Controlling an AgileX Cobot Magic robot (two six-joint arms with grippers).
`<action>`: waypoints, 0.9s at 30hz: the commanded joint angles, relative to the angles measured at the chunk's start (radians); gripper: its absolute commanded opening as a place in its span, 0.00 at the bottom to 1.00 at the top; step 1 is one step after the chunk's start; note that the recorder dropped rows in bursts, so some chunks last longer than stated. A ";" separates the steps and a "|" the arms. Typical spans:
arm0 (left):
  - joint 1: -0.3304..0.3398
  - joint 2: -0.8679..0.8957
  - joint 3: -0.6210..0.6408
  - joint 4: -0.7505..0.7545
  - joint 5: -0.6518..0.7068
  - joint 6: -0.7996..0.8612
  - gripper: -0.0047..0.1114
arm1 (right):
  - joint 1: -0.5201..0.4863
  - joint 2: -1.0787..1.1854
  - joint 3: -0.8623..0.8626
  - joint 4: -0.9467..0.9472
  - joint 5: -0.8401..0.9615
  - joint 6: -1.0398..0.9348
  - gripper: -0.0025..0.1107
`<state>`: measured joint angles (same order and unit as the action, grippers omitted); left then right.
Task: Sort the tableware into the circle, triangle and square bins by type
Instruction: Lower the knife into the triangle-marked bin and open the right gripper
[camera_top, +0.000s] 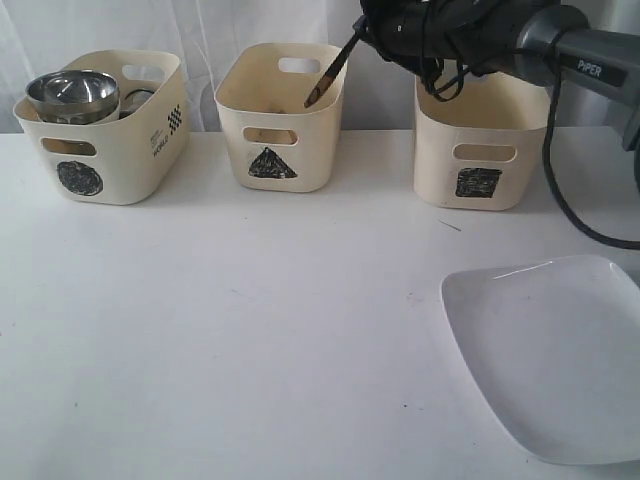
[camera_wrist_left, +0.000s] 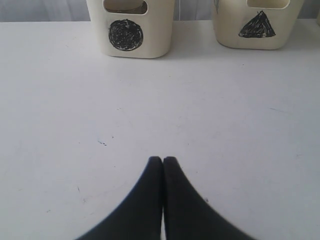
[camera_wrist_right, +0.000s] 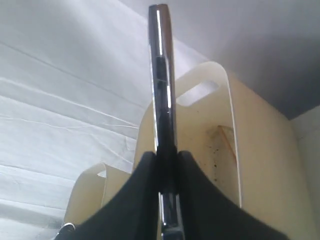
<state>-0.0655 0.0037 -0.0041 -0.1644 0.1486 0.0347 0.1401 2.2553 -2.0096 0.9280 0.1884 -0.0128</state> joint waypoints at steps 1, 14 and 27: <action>-0.006 -0.004 0.004 -0.005 0.002 -0.001 0.04 | -0.011 0.025 -0.057 0.018 -0.004 -0.007 0.02; -0.006 -0.004 0.004 -0.005 0.002 -0.001 0.04 | -0.011 0.148 -0.207 0.018 -0.033 -0.037 0.02; -0.006 -0.004 0.004 -0.005 0.002 -0.001 0.04 | 0.038 0.234 -0.329 0.021 0.017 -0.179 0.02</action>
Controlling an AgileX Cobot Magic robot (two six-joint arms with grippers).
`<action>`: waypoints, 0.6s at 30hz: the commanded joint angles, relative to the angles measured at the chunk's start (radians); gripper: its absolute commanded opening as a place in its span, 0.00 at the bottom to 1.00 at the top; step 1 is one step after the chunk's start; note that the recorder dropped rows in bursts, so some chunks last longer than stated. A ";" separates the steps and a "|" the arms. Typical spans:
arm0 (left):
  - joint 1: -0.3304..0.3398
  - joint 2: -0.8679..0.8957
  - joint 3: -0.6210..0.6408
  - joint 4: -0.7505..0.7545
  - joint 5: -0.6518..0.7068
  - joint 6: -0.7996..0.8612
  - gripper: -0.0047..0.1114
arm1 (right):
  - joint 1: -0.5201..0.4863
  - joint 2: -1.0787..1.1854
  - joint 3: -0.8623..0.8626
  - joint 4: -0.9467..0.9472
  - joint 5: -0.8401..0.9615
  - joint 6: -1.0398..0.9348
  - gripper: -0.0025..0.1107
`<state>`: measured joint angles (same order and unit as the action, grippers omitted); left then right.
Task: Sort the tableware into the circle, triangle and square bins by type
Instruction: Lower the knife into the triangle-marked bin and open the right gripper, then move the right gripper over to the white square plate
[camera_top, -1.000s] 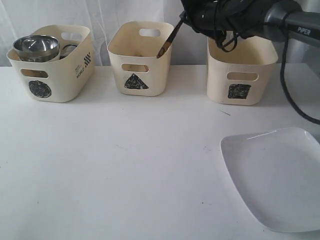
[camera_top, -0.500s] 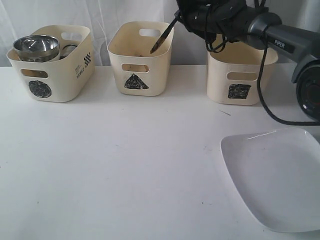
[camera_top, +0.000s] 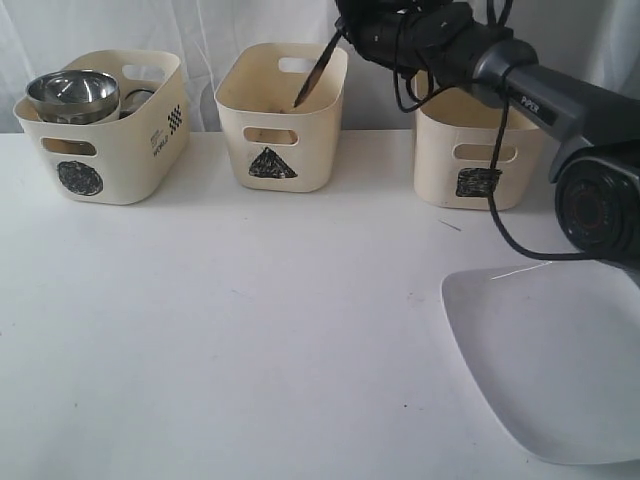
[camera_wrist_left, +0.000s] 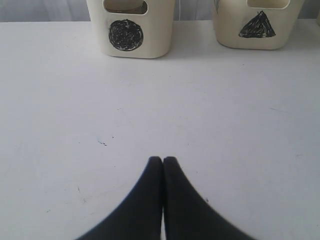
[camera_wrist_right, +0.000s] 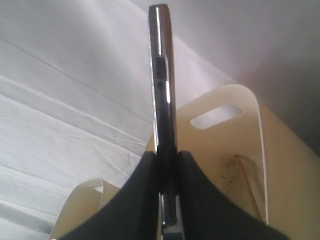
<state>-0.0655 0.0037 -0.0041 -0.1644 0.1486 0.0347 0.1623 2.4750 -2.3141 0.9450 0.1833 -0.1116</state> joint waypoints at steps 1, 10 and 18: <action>-0.006 -0.004 0.004 -0.005 0.002 -0.001 0.04 | 0.022 0.016 -0.028 0.005 0.029 -0.098 0.02; -0.006 -0.004 0.004 -0.005 0.002 -0.001 0.04 | 0.039 0.016 -0.027 -0.001 0.067 -0.149 0.19; -0.006 -0.004 0.004 -0.005 0.002 -0.001 0.04 | 0.022 -0.022 -0.017 -0.136 0.157 -0.161 0.19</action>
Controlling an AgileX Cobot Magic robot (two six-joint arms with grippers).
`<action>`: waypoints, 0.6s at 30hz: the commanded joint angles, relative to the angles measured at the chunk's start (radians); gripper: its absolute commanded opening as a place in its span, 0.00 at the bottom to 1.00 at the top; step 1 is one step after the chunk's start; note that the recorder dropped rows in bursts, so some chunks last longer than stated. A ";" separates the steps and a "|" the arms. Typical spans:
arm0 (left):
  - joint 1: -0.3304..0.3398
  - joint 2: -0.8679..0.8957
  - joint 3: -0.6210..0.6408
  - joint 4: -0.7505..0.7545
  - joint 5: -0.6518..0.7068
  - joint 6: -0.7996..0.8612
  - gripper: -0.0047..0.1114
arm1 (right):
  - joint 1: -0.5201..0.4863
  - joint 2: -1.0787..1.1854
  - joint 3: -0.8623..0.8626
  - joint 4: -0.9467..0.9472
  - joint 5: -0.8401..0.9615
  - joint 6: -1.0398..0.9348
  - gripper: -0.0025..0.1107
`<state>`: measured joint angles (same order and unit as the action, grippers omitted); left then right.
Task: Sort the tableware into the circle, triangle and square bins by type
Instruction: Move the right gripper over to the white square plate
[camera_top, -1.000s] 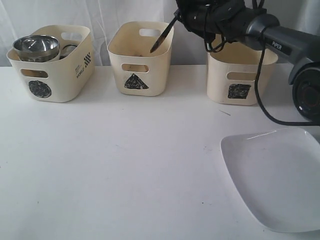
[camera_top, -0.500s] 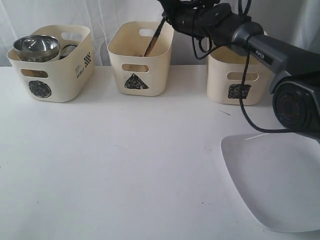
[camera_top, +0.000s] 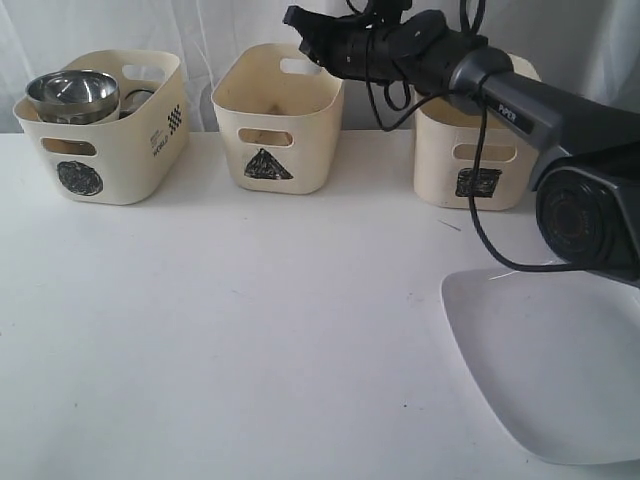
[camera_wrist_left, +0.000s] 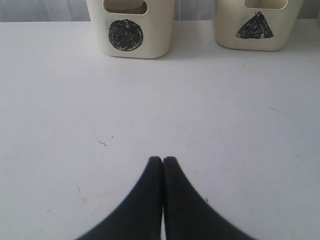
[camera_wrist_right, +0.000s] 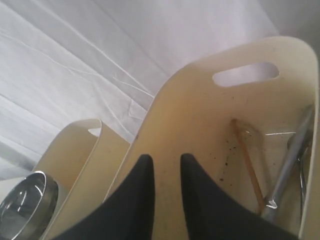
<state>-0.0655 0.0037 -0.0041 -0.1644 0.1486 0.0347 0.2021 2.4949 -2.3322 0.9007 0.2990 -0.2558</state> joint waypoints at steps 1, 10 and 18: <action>-0.006 -0.004 0.004 -0.005 0.002 -0.001 0.04 | -0.024 -0.053 0.004 -0.130 0.061 -0.004 0.19; -0.006 -0.004 0.004 -0.005 0.002 -0.001 0.04 | -0.078 -0.235 0.199 -0.337 0.230 0.031 0.19; -0.006 -0.004 0.004 -0.005 0.002 -0.001 0.04 | -0.083 -0.528 0.564 -0.693 0.380 0.084 0.19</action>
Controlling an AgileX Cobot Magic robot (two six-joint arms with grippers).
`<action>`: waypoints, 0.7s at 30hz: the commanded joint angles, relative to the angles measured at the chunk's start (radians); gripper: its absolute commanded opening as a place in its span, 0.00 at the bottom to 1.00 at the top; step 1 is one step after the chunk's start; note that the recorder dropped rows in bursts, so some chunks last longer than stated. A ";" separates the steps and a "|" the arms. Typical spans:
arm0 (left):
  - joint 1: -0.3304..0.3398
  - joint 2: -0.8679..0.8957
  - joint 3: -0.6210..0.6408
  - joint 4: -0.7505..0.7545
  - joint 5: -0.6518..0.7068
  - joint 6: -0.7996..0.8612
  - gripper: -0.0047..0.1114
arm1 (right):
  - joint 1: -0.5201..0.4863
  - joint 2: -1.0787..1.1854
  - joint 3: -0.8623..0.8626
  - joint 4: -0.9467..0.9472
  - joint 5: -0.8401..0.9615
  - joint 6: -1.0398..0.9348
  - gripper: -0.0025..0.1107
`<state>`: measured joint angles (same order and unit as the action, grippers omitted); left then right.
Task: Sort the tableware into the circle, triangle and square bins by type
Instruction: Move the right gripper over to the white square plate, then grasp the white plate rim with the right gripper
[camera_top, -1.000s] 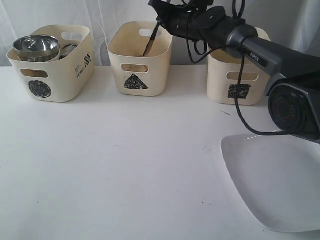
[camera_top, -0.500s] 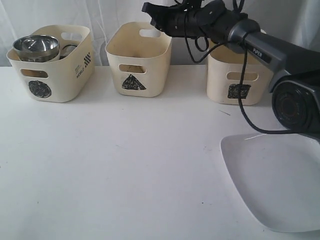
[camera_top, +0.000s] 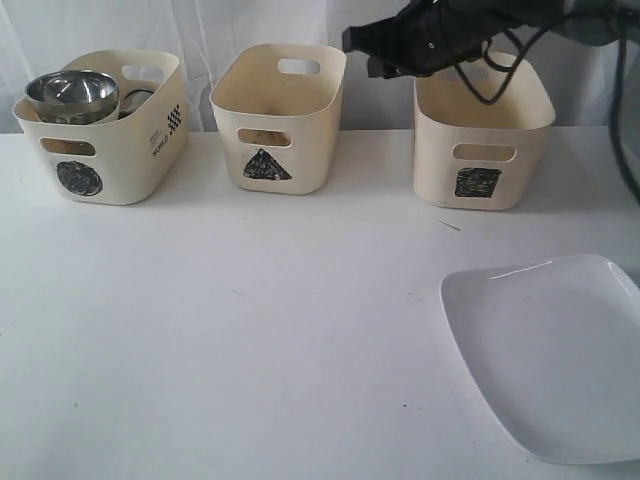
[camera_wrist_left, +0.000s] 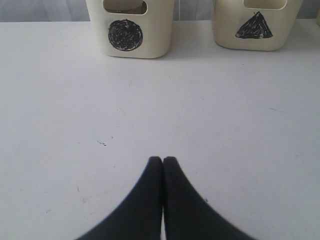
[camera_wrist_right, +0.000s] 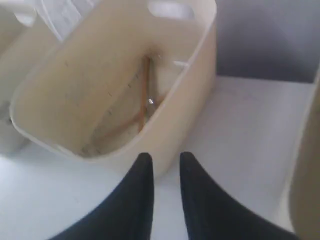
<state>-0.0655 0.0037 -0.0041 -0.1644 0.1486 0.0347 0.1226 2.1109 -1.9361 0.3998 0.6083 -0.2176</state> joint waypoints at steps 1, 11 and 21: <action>-0.006 -0.004 0.004 -0.005 0.002 -0.001 0.04 | -0.002 -0.188 0.223 -0.240 0.082 0.057 0.19; -0.006 -0.004 0.004 -0.005 0.002 -0.001 0.04 | 0.159 -0.580 0.763 -0.682 0.186 0.195 0.21; -0.006 -0.004 0.004 -0.005 0.002 -0.001 0.04 | 0.463 -0.613 1.033 -1.009 0.353 0.580 0.50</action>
<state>-0.0655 0.0037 -0.0041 -0.1644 0.1486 0.0347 0.5210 1.4918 -0.9474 -0.5687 0.9563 0.2863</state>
